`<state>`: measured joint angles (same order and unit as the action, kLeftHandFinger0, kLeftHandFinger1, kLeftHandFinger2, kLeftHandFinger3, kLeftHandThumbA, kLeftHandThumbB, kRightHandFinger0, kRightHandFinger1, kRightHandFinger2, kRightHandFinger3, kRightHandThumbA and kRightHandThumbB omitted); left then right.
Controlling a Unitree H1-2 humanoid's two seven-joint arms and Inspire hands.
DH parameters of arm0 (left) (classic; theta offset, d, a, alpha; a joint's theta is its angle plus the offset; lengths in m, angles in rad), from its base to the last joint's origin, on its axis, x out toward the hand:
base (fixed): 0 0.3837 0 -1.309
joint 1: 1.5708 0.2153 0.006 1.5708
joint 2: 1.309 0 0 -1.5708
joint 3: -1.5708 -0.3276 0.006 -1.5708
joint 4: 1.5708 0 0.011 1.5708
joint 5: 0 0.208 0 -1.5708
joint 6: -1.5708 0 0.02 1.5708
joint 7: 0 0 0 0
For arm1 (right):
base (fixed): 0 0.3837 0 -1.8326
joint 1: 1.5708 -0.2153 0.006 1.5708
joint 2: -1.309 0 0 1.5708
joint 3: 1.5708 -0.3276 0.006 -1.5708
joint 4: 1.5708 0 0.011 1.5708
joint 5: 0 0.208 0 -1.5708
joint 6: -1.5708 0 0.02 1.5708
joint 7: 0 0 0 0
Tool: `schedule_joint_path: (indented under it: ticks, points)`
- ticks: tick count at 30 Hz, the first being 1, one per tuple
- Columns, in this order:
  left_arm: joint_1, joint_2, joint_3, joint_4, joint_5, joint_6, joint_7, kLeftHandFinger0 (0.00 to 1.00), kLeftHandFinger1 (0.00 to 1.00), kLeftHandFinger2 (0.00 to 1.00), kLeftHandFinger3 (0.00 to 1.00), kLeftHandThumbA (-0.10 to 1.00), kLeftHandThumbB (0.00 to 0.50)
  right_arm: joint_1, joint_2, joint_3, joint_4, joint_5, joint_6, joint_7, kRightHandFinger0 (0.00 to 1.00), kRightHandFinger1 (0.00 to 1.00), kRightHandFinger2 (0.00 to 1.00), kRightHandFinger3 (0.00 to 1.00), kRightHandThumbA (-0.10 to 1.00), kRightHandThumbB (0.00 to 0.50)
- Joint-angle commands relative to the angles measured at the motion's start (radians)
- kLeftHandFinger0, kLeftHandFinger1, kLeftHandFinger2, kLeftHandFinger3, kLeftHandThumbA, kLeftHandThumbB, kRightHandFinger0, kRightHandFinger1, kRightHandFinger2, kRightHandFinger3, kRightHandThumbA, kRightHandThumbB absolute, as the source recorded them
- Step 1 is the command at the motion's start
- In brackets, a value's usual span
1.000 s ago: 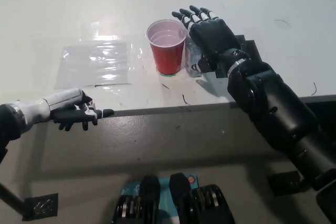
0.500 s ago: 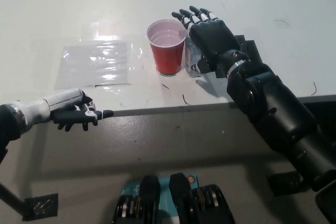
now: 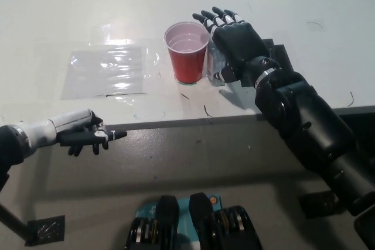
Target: The robot uses its right hand to press the hand soap kept in the middle of the table to get liquid hand soap out
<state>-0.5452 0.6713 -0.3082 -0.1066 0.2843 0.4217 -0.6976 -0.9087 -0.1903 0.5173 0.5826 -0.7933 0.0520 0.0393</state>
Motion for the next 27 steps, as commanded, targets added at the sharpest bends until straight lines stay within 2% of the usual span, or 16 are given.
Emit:
schedule_joint_path:
  ticks: [1,6,7,8,12,14,16,19,22,24,27]
  points:
    - [-0.006,0.041,0.015,-0.013,-0.004,0.004,-0.016,0.26,0.20,0.38,0.60,0.87,0.398,0.025,-0.031,-0.005,-0.009,0.074,0.024,0.184,1.00,1.00,1.00,1.00,1.00,0.399]
    - [0.004,0.040,0.011,-0.015,-0.005,0.019,-0.020,0.26,0.20,0.41,0.61,0.86,0.382,-0.047,-0.041,-0.041,-0.038,0.106,0.050,0.224,1.00,1.00,1.00,1.00,1.00,0.419]
    - [0.005,0.039,0.011,-0.013,-0.004,0.015,-0.018,0.24,0.18,0.39,0.58,0.83,0.363,-0.062,-0.044,-0.048,-0.053,0.108,0.059,0.231,1.00,1.00,1.00,1.00,1.00,0.415]
    - [0.008,0.038,0.016,-0.014,-0.016,0.022,-0.024,0.23,0.17,0.38,0.55,0.82,0.344,-0.079,-0.047,-0.053,-0.062,0.110,0.050,0.232,1.00,1.00,1.00,1.00,1.00,0.388]
    - [0.018,0.040,0.022,-0.018,-0.028,0.032,-0.028,0.25,0.19,0.40,0.56,0.81,0.345,-0.125,-0.053,-0.054,-0.071,0.101,0.027,0.240,1.00,1.00,1.00,1.00,1.00,0.390]
    - [0.022,0.041,0.021,-0.021,-0.032,0.040,-0.033,0.25,0.18,0.40,0.54,0.81,0.339,-0.147,-0.053,-0.058,-0.077,0.099,0.040,0.252,1.00,1.00,1.00,1.00,1.00,0.416]
    - [0.024,0.042,0.021,-0.017,-0.038,0.044,-0.040,0.25,0.18,0.39,0.54,0.81,0.338,-0.158,-0.051,-0.061,-0.081,0.099,0.049,0.259,1.00,1.00,1.00,1.00,1.00,0.421]
    - [0.026,0.036,0.025,-0.013,-0.047,0.042,-0.040,0.19,0.14,0.34,0.47,0.80,0.355,-0.195,-0.049,-0.076,-0.102,0.113,0.054,0.281,1.00,1.00,1.00,1.00,1.00,0.383]
    - [0.027,0.034,0.029,-0.010,-0.058,0.042,-0.044,0.20,0.14,0.35,0.48,0.80,0.341,-0.208,-0.049,-0.091,-0.113,0.118,0.050,0.276,1.00,1.00,1.00,1.00,1.00,0.402]
    - [0.032,0.038,0.032,-0.011,-0.061,0.041,-0.043,0.25,0.19,0.42,0.51,0.81,0.345,-0.222,-0.056,-0.089,-0.137,0.107,0.050,0.286,1.00,1.00,1.00,1.00,1.00,0.398]
    - [0.033,0.043,0.030,-0.010,-0.054,0.035,-0.037,0.24,0.18,0.41,0.51,0.81,0.338,-0.233,-0.087,-0.102,-0.191,0.116,0.046,0.307,1.00,1.00,1.00,1.00,1.00,0.382]
